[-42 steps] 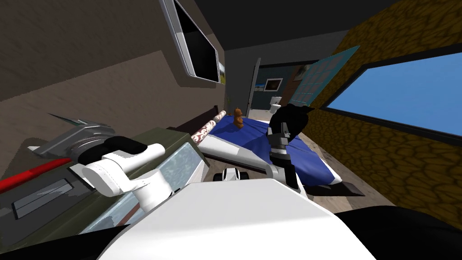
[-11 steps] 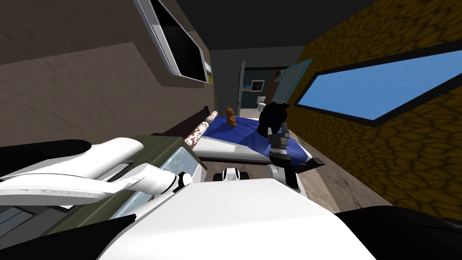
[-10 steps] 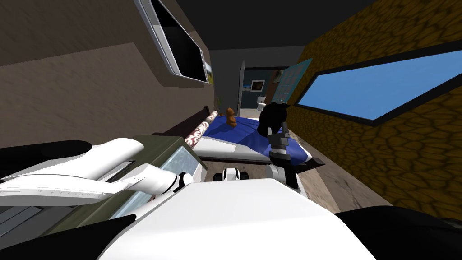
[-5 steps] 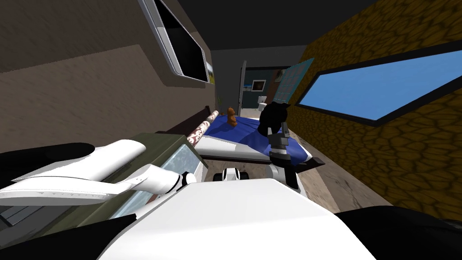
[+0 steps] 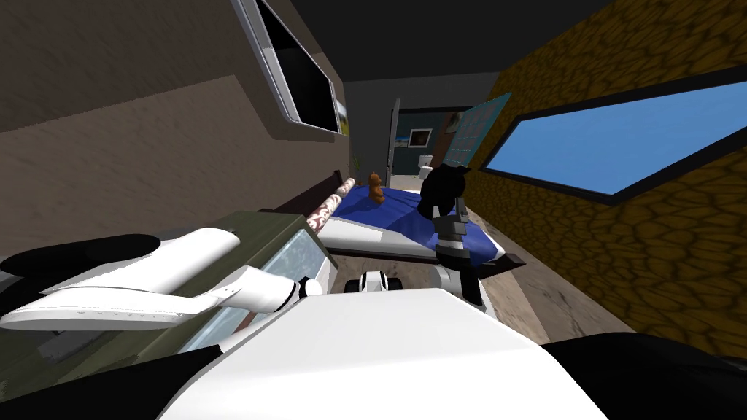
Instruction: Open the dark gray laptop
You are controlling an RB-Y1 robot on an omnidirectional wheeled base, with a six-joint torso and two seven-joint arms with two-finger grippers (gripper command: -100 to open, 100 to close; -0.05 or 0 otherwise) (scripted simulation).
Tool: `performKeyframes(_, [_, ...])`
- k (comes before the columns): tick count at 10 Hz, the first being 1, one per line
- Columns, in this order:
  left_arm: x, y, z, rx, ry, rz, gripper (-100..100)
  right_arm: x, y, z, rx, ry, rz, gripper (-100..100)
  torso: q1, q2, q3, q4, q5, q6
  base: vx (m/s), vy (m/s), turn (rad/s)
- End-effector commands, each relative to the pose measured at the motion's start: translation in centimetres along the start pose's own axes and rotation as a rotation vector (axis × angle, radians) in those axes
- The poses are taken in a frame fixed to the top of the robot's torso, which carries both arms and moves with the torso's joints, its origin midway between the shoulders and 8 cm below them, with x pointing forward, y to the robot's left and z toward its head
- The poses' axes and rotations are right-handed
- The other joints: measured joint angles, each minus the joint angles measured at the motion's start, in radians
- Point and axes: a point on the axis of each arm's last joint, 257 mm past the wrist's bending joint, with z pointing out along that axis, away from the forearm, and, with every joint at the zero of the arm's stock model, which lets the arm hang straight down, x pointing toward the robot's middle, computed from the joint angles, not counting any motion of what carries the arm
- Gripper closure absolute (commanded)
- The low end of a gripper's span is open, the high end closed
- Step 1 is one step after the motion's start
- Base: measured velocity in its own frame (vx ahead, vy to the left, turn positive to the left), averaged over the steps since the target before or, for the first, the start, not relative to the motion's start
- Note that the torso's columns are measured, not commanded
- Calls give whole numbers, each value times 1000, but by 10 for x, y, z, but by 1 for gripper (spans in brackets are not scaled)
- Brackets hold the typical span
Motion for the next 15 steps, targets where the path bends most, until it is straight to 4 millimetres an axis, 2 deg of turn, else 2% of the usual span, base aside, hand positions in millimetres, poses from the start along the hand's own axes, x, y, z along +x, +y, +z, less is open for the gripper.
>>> performKeyframes(1, [-5, 0, 3, -15, -35, -28, -100, 0, 0, 0, 0, 0, 0, 0, -1, 0, 0, 0, 0, 0, -91, 15, -311])
performKeyframes(3, [-16, -8, 11, -35, -99, -35, -100, 0, 0, 0, 0, 0, 0, 0, 2, 4, 2, 1, 1, 1, -175, 67, -498])
performKeyframes(6, [-29, -10, 13, -51, -159, -34, -100, 0, 0, 0, 0, 0, 0, 0, -1, -4, -2, -2, 1, 1, -113, 24, -167])
performKeyframes(15, [-82, -28, 18, -140, -415, -69, -100, 0, 0, 0, 0, 0, 0, 0, 0, -1, -1, -1, 0, 1, -130, 7, -299])
